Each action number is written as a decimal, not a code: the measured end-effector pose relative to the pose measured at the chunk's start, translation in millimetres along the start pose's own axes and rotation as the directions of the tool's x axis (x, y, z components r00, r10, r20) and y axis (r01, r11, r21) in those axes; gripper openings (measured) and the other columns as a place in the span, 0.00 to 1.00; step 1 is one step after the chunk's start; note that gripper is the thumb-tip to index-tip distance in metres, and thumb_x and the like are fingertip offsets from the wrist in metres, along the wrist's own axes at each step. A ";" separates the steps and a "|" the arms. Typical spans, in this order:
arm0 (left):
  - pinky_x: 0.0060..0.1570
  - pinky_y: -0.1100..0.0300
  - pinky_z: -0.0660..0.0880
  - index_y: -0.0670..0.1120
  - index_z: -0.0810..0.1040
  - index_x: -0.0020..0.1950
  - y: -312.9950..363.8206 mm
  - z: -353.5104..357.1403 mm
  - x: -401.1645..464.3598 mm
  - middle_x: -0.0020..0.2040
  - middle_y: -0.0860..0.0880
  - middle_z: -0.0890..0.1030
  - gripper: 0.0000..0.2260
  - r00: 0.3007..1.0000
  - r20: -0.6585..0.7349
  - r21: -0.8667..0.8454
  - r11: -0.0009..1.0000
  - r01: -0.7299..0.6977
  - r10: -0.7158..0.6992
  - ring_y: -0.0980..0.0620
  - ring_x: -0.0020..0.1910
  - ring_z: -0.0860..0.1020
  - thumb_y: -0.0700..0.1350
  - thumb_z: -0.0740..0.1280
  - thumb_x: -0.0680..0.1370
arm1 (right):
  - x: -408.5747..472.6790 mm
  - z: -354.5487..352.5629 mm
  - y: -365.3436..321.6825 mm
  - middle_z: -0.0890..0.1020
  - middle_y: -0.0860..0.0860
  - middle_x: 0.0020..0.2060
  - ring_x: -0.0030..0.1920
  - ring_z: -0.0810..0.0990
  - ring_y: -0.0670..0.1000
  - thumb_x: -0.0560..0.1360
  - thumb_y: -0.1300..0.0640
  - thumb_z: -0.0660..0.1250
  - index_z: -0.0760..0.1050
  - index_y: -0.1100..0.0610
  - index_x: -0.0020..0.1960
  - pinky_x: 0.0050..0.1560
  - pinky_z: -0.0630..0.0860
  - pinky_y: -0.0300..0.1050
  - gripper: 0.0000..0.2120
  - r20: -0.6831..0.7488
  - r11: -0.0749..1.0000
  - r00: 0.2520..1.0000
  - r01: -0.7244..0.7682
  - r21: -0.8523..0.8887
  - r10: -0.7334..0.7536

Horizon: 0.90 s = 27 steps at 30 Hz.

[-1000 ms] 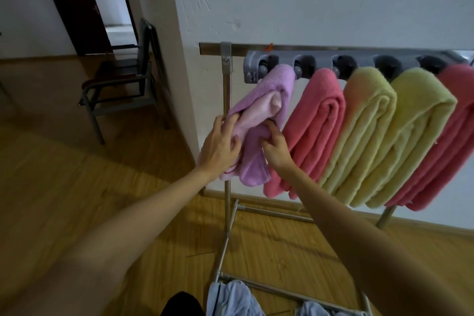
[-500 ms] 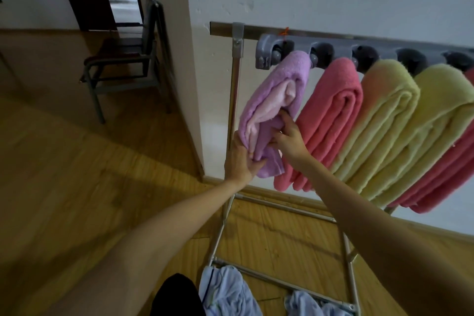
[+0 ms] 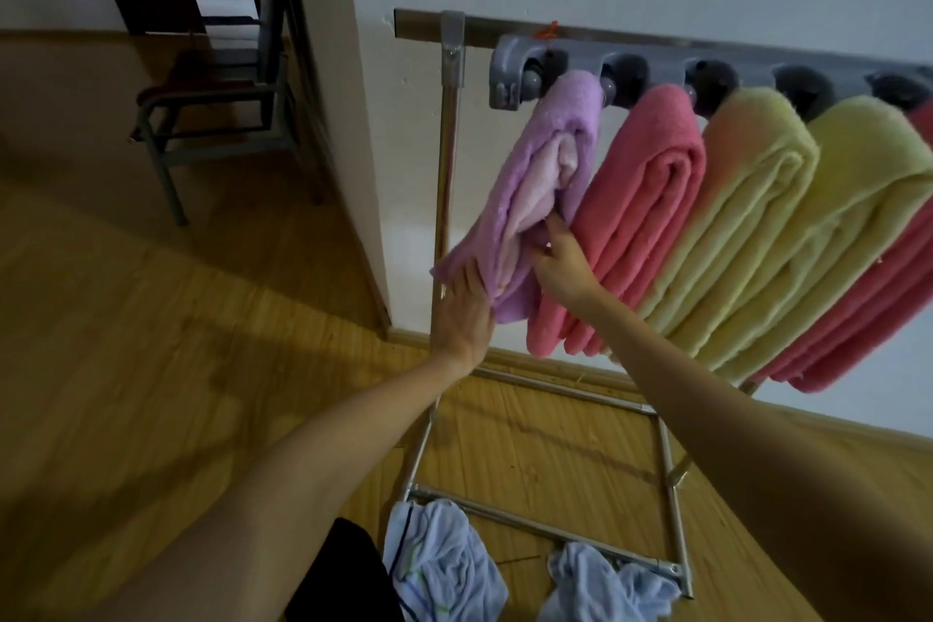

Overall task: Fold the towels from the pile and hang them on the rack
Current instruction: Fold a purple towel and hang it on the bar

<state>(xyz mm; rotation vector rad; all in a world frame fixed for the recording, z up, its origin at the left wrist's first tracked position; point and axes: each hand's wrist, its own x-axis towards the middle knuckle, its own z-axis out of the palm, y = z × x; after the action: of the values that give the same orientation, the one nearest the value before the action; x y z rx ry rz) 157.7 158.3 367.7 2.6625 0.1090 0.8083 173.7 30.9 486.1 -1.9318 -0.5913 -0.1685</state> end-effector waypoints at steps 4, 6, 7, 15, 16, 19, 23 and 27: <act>0.43 0.51 0.79 0.44 0.61 0.70 19.2 17.1 -4.0 0.58 0.44 0.73 0.30 0.961 0.275 -0.234 0.970 0.065 0.002 0.45 0.52 0.77 0.44 0.70 0.71 | -7.3 -21.1 6.5 0.75 0.60 0.61 0.63 0.73 0.57 0.71 0.70 0.57 0.64 0.67 0.69 0.64 0.68 0.40 0.26 0.008 0.995 0.999 -0.033 -0.097 0.034; 0.45 0.48 0.78 0.44 0.65 0.65 27.9 15.9 -7.6 0.54 0.44 0.75 0.22 0.935 0.356 -0.229 0.969 0.097 -0.009 0.43 0.49 0.77 0.45 0.67 0.73 | -10.6 -29.4 8.0 0.72 0.60 0.66 0.67 0.69 0.56 0.71 0.74 0.57 0.61 0.65 0.72 0.63 0.62 0.31 0.29 0.045 0.987 0.998 -0.037 -0.159 0.044; 0.46 0.49 0.78 0.43 0.67 0.63 29.3 13.9 -8.2 0.54 0.44 0.75 0.19 0.916 0.399 -0.202 0.972 0.123 -0.033 0.43 0.50 0.78 0.45 0.66 0.75 | -12.4 -32.1 8.5 0.71 0.60 0.67 0.68 0.69 0.56 0.71 0.75 0.57 0.61 0.65 0.72 0.61 0.60 0.28 0.30 0.059 0.983 0.997 -0.038 -0.180 0.049; 0.46 0.52 0.76 0.39 0.77 0.53 5.9 0.7 -1.5 0.51 0.41 0.81 0.08 0.865 0.300 -0.025 0.903 0.429 -0.402 0.41 0.51 0.79 0.41 0.62 0.79 | -28.1 -32.9 8.3 0.78 0.57 0.57 0.49 0.76 0.49 0.70 0.71 0.61 0.61 0.60 0.74 0.55 0.69 0.37 0.33 0.096 0.965 0.995 -0.009 -0.261 0.035; 0.46 0.52 0.76 0.39 0.76 0.55 2.4 1.5 -1.9 0.52 0.41 0.80 0.09 0.854 0.311 -0.017 0.896 0.443 -0.416 0.41 0.51 0.79 0.42 0.60 0.80 | -31.4 -30.9 9.0 0.79 0.55 0.49 0.42 0.75 0.47 0.70 0.70 0.61 0.61 0.59 0.74 0.50 0.71 0.38 0.32 0.106 0.963 0.993 -0.014 -0.269 0.044; 0.49 0.51 0.78 0.42 0.67 0.65 -4.5 14.7 -7.5 0.56 0.42 0.78 0.13 0.806 0.488 -0.050 0.912 0.408 -0.334 0.43 0.53 0.79 0.43 0.57 0.81 | -45.0 -25.9 13.8 0.74 0.48 0.38 0.34 0.72 0.44 0.71 0.70 0.60 0.65 0.59 0.69 0.34 0.69 0.29 0.26 0.172 0.952 0.977 -0.067 -0.300 0.123; 0.41 0.52 0.79 0.45 0.61 0.71 -5.1 19.5 -23.2 0.54 0.43 0.78 0.25 0.778 0.585 -0.117 0.926 0.358 -0.227 0.43 0.47 0.80 0.39 0.64 0.75 | -66.1 -15.5 28.8 0.74 0.48 0.38 0.36 0.73 0.46 0.69 0.69 0.64 0.68 0.62 0.52 0.34 0.65 0.25 0.13 0.162 0.958 0.972 -0.126 -0.257 0.171; 0.42 0.53 0.78 0.49 0.55 0.77 -13.1 20.7 -36.3 0.60 0.44 0.76 0.34 0.765 0.621 -0.145 0.934 0.327 -0.171 0.44 0.50 0.79 0.35 0.65 0.75 | -74.4 0.9 56.8 0.74 0.54 0.45 0.46 0.73 0.52 0.67 0.72 0.65 0.73 0.63 0.48 0.40 0.64 0.32 0.11 0.149 0.950 0.969 -0.153 -0.274 0.199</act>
<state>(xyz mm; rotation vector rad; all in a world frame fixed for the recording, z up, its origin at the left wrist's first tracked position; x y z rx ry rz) 139.2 157.8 327.9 2.4548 0.1836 -0.1314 136.0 -10.7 411.2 -2.2608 -0.5266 0.0417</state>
